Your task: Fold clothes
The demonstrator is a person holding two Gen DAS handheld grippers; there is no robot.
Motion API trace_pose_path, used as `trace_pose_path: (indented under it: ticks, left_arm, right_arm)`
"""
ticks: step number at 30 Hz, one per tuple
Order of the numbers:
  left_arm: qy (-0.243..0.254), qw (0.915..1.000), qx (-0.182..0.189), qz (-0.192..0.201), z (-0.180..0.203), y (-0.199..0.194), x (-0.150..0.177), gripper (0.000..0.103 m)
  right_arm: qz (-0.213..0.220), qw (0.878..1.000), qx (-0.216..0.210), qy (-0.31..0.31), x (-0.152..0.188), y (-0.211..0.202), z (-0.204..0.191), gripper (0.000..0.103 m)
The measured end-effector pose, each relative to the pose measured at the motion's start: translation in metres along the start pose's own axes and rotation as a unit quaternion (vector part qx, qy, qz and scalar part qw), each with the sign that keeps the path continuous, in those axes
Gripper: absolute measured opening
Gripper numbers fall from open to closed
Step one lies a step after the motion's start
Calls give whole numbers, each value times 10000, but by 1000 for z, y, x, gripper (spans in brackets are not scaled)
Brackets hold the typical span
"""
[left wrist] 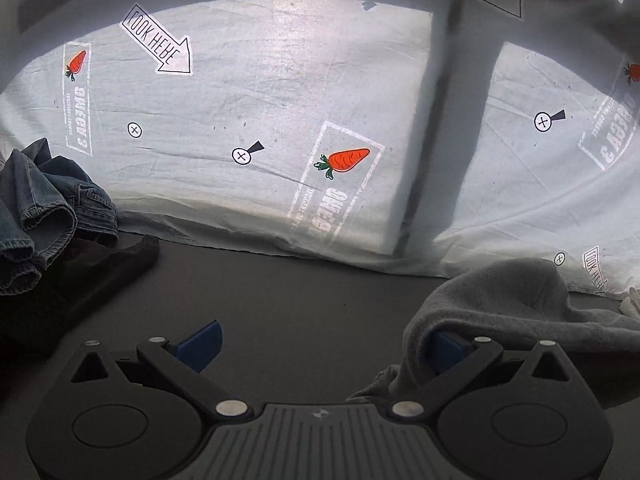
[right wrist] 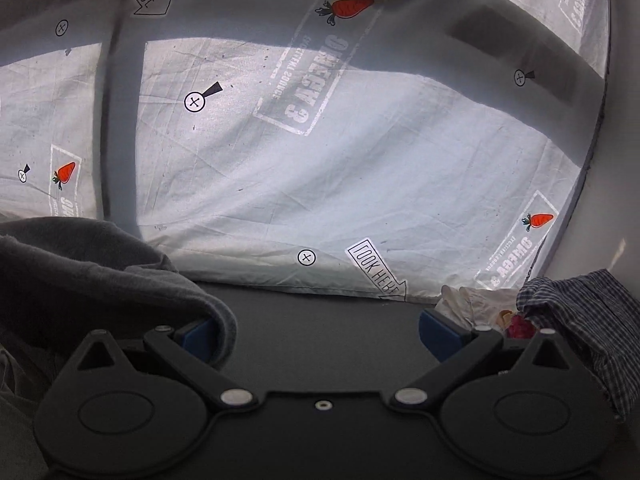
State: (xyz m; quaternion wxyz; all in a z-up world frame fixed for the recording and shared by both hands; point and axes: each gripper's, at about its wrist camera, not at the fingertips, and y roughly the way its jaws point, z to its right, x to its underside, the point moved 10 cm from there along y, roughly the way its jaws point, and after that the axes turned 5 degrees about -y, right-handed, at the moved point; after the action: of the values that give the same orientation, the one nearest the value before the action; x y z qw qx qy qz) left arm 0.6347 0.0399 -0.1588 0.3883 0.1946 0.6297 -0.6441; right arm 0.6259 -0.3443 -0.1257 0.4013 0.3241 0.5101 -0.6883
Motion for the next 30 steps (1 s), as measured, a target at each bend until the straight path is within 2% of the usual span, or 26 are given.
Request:
trace_pose_path:
  ticks: [6, 13, 18, 22, 25, 30]
  left_arm:
    - [-79, 9998, -131, -133, -19, -43, 50, 103]
    - [119, 9974, -340, -622, -34, -39, 107, 103]
    - [64, 9928, -400, -1123, -42, -23, 138, 103]
    - [-9, 9849, -396, -1685, -51, -13, 159, 103]
    - [-380, 9825, -216, -1809, -61, -19, 166, 103]
    - [-624, 9821, -214, -1765, -81, -40, 176, 103]
  right_arm:
    - [-147, 9998, 48, -86, 42, -40, -8, 103]
    - [-576, 9980, 18, -245, 92, -52, -28, 103]
    - [-928, 9948, -125, -408, 119, -48, -37, 103]
    - [-1190, 9908, -135, -623, 138, -44, -45, 103]
    - [-1423, 9877, -256, -588, 151, -44, -50, 103]
    - [-1696, 9833, -488, -436, 170, -50, -58, 103]
